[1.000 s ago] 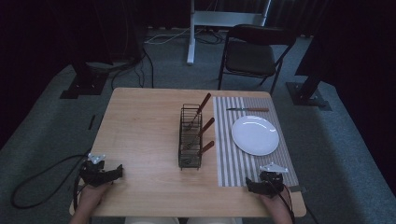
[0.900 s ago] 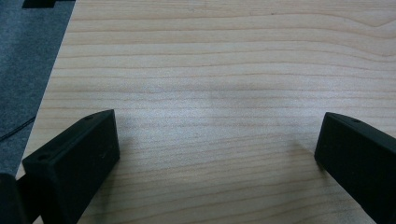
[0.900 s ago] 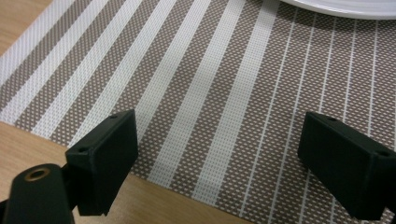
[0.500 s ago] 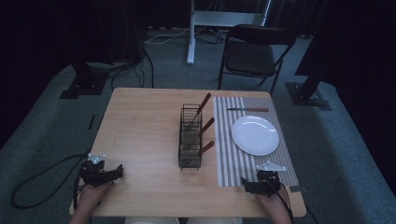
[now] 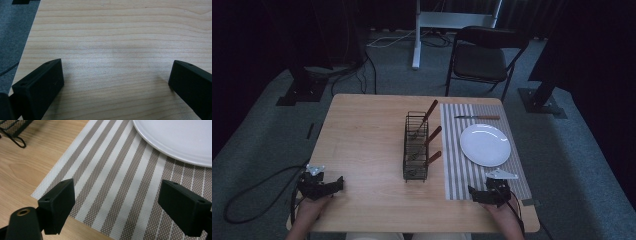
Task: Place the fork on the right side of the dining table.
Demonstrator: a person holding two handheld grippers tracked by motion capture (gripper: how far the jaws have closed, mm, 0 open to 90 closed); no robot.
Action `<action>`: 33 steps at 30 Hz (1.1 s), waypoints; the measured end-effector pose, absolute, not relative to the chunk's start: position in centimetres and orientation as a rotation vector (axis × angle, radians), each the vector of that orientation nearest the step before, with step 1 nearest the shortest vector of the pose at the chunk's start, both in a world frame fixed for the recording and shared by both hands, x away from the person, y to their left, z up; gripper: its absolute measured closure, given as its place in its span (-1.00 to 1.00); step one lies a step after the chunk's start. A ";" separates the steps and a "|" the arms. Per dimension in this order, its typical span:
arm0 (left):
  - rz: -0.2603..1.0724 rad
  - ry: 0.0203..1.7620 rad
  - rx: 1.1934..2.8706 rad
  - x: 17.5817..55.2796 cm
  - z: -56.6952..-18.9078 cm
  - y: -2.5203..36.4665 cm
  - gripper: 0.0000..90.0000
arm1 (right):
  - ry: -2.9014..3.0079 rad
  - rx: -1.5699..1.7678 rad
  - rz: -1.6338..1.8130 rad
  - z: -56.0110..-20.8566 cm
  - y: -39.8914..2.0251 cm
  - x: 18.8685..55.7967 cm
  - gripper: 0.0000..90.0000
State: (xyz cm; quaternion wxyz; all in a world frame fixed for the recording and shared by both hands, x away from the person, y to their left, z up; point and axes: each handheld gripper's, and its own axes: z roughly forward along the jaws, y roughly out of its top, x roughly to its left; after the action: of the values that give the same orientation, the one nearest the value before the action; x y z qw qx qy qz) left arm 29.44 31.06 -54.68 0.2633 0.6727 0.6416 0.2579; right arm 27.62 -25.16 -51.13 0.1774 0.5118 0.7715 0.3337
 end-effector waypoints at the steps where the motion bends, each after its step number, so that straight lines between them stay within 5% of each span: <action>1: 0.697 1.735 1.819 29.4 -54.7 31.1 -0.99 | 2.182 1.439 0.953 -50.9 -25.1 27.7 -0.69; 33: 0.697 1.735 1.819 29.4 -54.7 31.1 -0.99 | 2.209 1.264 1.152 -45.7 -22.0 27.7 -0.66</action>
State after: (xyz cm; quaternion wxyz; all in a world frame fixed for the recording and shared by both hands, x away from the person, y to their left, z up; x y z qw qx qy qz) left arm 29.44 31.06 -54.67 0.2633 0.6727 0.6416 0.2579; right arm 27.74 -22.03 -45.68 0.1730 0.4457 0.7788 0.4061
